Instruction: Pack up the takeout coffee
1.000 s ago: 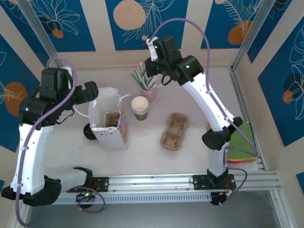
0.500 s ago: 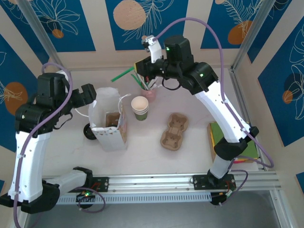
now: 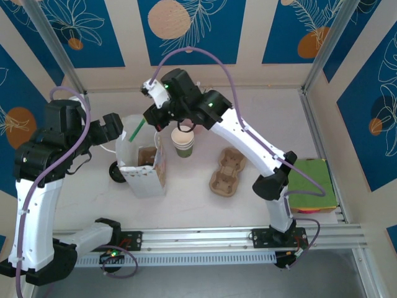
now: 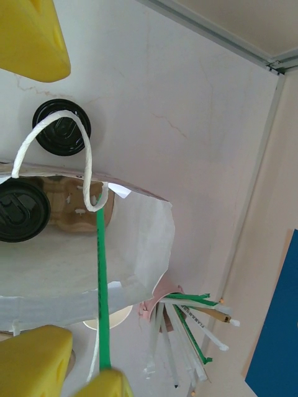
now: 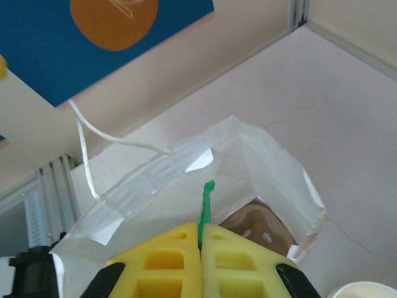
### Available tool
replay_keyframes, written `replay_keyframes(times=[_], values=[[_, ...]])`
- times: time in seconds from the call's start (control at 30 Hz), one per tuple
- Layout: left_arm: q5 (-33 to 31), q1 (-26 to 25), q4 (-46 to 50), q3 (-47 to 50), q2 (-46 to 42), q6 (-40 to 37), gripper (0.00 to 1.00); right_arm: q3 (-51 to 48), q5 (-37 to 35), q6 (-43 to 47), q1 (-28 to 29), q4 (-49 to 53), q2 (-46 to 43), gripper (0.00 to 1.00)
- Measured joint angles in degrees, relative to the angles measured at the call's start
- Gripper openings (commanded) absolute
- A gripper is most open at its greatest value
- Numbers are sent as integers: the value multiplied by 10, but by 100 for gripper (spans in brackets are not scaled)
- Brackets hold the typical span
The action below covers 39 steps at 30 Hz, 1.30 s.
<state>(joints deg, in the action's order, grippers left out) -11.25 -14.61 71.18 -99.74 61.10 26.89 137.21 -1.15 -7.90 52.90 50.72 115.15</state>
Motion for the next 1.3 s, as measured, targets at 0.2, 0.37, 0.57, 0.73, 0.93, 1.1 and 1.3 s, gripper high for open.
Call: replay_keyframes(times=[0.2, 0.37, 0.57, 0.73, 0.93, 1.1, 1.3], values=[[0, 0, 0, 0, -2, 0, 100, 0, -19, 16, 9, 12, 11, 19], [3, 0, 0, 0, 1, -2, 100, 1, -36, 24, 9, 13, 14, 54], [8, 0, -1, 0, 13, -4, 100, 4, -43, 29, 2, 14, 14, 56], [27, 0, -2, 0, 17, -5, 100, 4, -50, 25, -9, 14, 14, 68], [85, 0, -25, 0, 24, -5, 100, 2, -70, 16, -31, 17, -9, 78], [147, 0, -62, 7, 31, -4, 100, -28, -108, -5, -61, 16, -72, 83], [212, -2, -102, 20, 53, -4, 100, -126, -167, -59, -127, 22, -161, 92]])
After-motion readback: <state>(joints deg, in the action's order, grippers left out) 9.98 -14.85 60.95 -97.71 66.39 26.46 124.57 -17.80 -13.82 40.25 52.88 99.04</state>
